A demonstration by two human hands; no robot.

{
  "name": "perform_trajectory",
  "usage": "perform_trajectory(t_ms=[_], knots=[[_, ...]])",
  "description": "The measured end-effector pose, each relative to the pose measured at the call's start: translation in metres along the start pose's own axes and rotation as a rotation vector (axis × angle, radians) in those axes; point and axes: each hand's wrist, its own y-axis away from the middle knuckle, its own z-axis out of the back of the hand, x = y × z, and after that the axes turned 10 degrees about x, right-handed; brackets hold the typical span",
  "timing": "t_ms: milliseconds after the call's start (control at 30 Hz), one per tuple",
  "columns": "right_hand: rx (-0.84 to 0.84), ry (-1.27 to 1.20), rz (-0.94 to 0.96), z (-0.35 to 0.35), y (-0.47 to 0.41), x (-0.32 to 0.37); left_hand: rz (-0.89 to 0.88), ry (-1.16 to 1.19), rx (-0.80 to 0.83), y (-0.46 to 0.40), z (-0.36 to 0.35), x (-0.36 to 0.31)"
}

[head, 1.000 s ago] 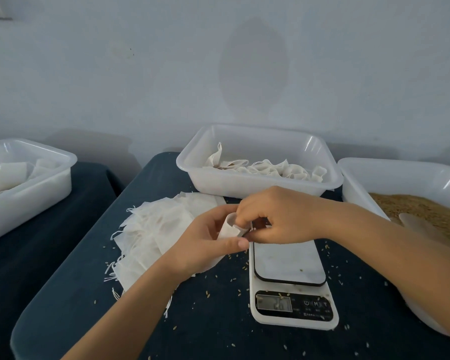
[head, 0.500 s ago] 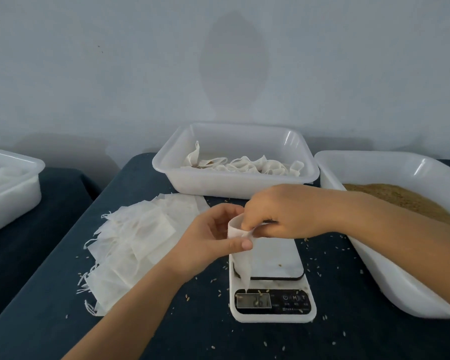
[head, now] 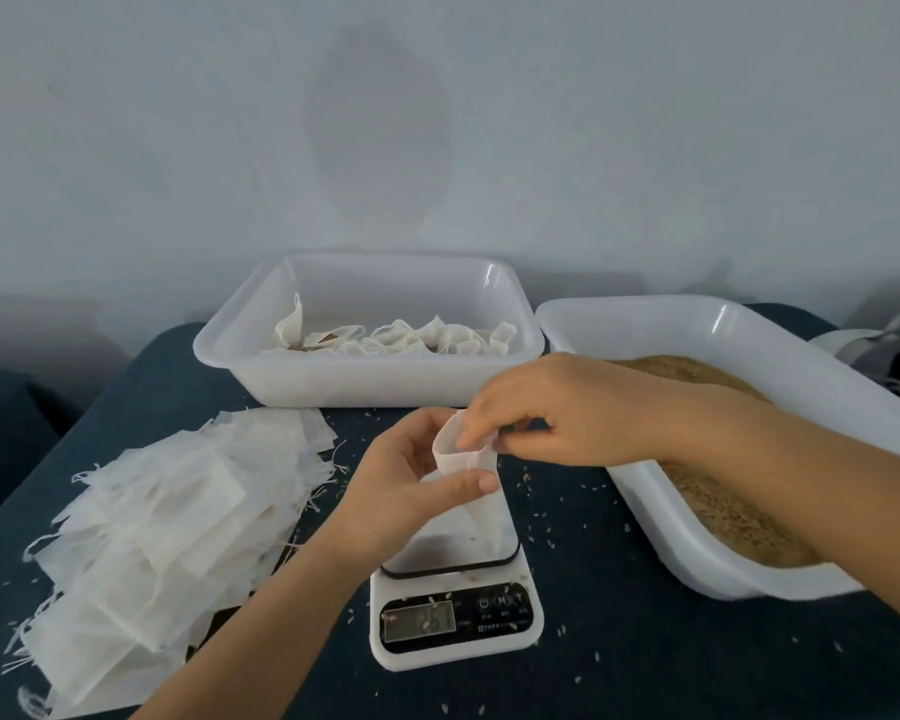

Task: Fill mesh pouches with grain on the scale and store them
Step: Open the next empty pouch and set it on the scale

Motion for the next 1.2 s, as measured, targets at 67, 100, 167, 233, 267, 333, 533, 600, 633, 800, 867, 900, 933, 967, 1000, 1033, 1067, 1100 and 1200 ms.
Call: perform_trajectory(t_ms=[67,100,167,233,267,333,533,600,633,800,867,900,933,967,1000,1033,1067,1100,1200], knots=[[-0.090,-0.102,-0.012,0.006,0.015,-0.008,0.021,-0.019,0.001,-0.004,-0.004,-0.001],[-0.172,-0.152,-0.031,0.011,0.025,-0.014,0.031,-0.032,0.002,-0.005,-0.005,-0.002],[-0.327,-0.229,-0.178,0.024,0.051,-0.036,0.045,-0.071,0.002,-0.010,-0.008,-0.001],[-0.309,-0.232,-0.483,0.032,0.078,-0.063,0.043,-0.084,0.007,-0.014,-0.012,-0.003],[-0.198,-0.167,-0.661,0.033,0.089,-0.078,0.040,-0.092,0.007,-0.017,-0.015,-0.002],[0.081,-0.077,-0.908,0.018,0.106,-0.103,0.052,-0.104,-0.009,-0.023,-0.022,-0.001],[0.401,-0.015,-1.195,-0.038,0.108,-0.136,0.036,-0.137,0.014,-0.040,-0.044,-0.001],[0.469,-0.012,-1.243,-0.044,0.113,-0.144,0.034,-0.127,0.027,-0.044,-0.051,-0.001],[0.483,-0.020,-1.256,-0.046,0.114,-0.148,0.031,-0.132,0.024,-0.045,-0.052,0.000],[0.346,-0.051,-1.262,-0.051,0.120,-0.159,0.050,-0.175,0.006,-0.048,-0.055,0.006],[0.201,-0.072,-1.220,-0.051,0.125,-0.164,0.047,-0.184,0.013,-0.048,-0.056,0.006],[0.132,-0.090,-1.177,-0.047,0.129,-0.165,0.039,-0.189,0.019,-0.048,-0.056,0.006],[0.080,-0.121,-1.135,-0.042,0.134,-0.165,0.041,-0.194,0.029,-0.049,-0.057,0.007],[0.042,-0.140,-1.094,-0.036,0.140,-0.164,0.045,-0.198,0.033,-0.050,-0.058,0.007],[0.020,-0.142,-1.057,-0.029,0.144,-0.162,0.043,-0.200,0.029,-0.050,-0.057,0.006],[0.015,-0.137,-1.039,-0.023,0.152,-0.161,0.042,-0.202,0.029,-0.052,-0.058,0.007],[0.034,-0.125,-1.030,-0.017,0.159,-0.160,0.042,-0.204,0.028,-0.054,-0.058,0.008],[0.077,-0.106,-1.025,-0.013,0.165,-0.158,0.041,-0.209,0.026,-0.054,-0.058,0.008],[0.229,-0.038,-1.029,-0.009,0.178,-0.160,0.042,-0.201,0.030,-0.059,-0.060,0.010]])
